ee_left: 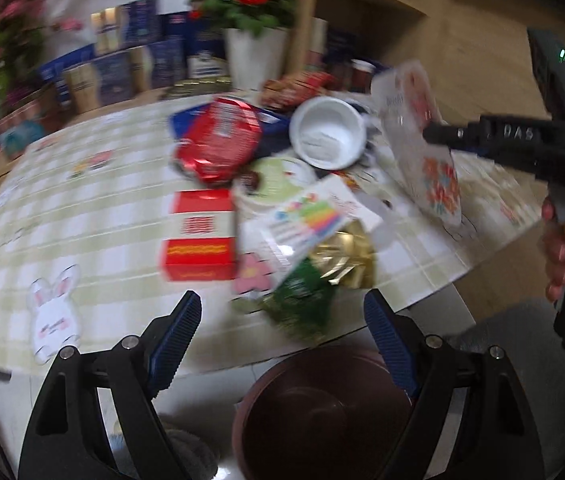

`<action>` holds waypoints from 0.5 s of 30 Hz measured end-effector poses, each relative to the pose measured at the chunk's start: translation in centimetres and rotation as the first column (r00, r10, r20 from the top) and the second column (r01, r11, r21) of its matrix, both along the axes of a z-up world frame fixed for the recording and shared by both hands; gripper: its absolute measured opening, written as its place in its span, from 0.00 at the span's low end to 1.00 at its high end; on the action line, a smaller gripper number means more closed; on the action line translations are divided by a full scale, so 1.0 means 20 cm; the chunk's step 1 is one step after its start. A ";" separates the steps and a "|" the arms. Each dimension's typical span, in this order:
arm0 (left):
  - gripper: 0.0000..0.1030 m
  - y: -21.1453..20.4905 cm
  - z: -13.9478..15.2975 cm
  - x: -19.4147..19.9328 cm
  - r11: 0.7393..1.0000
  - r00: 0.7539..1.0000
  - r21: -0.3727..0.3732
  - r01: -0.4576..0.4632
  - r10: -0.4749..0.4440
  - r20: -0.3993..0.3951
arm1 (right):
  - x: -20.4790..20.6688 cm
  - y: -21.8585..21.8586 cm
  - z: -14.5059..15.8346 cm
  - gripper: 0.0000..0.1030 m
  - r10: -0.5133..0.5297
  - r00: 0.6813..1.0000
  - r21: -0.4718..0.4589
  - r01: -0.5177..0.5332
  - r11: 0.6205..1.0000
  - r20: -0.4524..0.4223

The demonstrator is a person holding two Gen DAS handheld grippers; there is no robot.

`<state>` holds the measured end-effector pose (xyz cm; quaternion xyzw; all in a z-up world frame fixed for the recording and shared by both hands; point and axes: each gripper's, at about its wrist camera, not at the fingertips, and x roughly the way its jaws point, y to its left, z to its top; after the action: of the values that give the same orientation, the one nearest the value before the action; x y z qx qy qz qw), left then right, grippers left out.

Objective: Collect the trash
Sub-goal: 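Lift the blister package with the right tool while the left tool grasps the gold foil wrapper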

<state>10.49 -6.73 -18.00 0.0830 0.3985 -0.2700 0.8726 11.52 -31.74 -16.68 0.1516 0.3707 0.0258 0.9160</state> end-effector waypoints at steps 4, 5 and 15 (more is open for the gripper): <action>0.64 -0.08 -0.07 0.08 0.999 0.998 0.013 0.049 -0.048 -0.043 | -0.02 -0.12 -0.06 0.22 -0.044 0.999 0.042 0.045 0.998 -0.016; 0.62 -0.10 -0.10 0.10 0.998 0.997 0.025 0.052 -0.050 -0.060 | -0.02 -0.15 -0.07 0.22 -0.055 0.998 0.060 0.055 0.997 -0.015; 0.51 -0.18 -0.17 0.15 0.988 0.995 0.117 0.097 -0.093 -0.043 | -0.01 -0.22 -0.17 0.22 -0.095 0.995 0.070 0.098 0.993 -0.044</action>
<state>13.55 -10.38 -21.34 0.1485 0.4257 -0.2886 0.8446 11.38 -36.07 -20.08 0.2028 0.3804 -0.0080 0.9023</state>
